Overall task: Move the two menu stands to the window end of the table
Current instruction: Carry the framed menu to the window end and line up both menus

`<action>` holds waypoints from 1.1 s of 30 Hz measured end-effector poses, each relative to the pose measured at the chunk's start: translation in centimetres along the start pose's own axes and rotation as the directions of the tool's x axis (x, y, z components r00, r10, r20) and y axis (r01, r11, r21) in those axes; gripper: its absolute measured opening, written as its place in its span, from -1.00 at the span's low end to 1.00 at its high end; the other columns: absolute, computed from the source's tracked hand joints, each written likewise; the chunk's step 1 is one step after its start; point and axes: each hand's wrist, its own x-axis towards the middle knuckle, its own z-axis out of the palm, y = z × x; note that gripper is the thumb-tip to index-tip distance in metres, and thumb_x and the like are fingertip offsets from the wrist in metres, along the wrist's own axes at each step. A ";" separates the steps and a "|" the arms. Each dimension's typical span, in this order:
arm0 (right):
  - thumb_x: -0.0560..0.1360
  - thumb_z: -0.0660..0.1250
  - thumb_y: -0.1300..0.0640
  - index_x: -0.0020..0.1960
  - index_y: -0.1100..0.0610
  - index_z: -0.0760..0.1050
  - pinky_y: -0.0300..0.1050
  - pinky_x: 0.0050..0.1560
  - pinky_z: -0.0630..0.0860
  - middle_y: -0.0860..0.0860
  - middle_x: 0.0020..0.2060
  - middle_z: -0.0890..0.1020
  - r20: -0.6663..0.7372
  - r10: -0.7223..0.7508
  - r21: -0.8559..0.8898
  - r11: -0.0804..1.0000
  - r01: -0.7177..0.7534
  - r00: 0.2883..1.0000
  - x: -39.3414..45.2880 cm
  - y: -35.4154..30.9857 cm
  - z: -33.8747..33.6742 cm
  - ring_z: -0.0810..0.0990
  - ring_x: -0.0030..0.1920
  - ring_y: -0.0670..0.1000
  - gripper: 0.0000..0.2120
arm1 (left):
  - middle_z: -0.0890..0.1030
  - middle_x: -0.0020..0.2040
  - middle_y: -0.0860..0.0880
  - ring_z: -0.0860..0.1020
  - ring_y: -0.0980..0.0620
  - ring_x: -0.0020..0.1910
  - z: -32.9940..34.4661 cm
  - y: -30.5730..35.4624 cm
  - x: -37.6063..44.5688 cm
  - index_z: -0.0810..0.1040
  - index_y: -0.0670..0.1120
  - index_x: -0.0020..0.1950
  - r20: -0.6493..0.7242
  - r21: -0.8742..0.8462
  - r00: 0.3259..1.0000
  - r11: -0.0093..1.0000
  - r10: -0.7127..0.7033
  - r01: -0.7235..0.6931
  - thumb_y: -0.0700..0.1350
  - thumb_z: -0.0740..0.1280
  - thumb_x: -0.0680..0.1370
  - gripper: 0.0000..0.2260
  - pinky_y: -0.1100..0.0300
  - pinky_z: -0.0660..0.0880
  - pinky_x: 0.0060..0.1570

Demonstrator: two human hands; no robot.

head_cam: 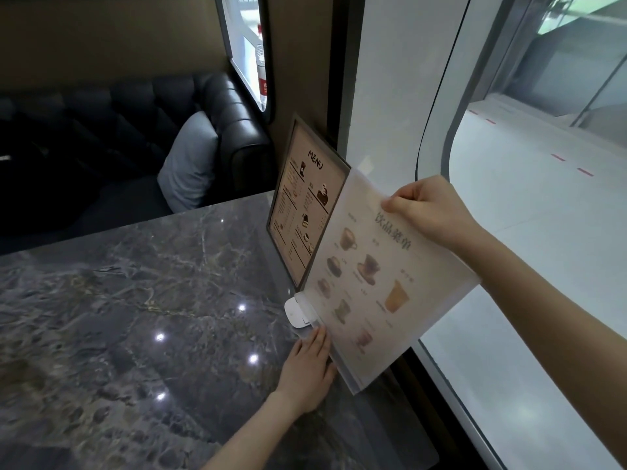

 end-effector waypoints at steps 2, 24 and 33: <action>0.47 0.29 0.14 -0.17 0.35 0.63 -0.06 -0.24 0.45 0.36 -0.17 0.65 -0.001 -0.011 -0.007 1.000 0.011 1.000 0.0 -0.1 0.0 0.60 -0.13 0.35 -0.73 | -0.14 0.56 -0.01 -0.18 0.08 0.52 -0.1 0.0 -0.1 -0.16 -0.09 0.52 0.001 -0.010 1.000 1.000 0.000 0.000 0.08 -0.09 0.62 -0.47 0.15 -0.20 0.46; 0.48 0.27 0.14 -0.22 0.41 0.58 -0.17 -0.38 0.37 0.35 -0.35 0.59 0.003 -0.044 -0.068 0.997 0.044 0.999 -0.4 0.3 0.2 0.43 -0.41 0.08 -0.68 | -0.11 0.56 -0.01 -0.16 0.08 0.53 -0.6 0.1 -0.1 -0.11 -0.11 0.53 -0.001 -0.024 1.000 0.999 -0.031 0.031 0.05 -0.08 0.63 -0.49 0.15 -0.14 0.47; 0.47 0.26 0.14 -0.10 0.49 0.51 -0.11 -0.29 0.36 0.46 -0.12 0.57 -0.002 -0.063 -0.095 0.993 0.062 0.998 0.2 0.6 0.7 0.54 -0.12 0.41 -0.64 | -0.12 0.56 -0.02 -0.16 0.08 0.53 -0.7 0.1 0.1 -0.11 -0.11 0.52 0.026 -0.044 0.999 0.999 -0.030 0.031 0.04 -0.07 0.63 -0.49 0.15 -0.13 0.47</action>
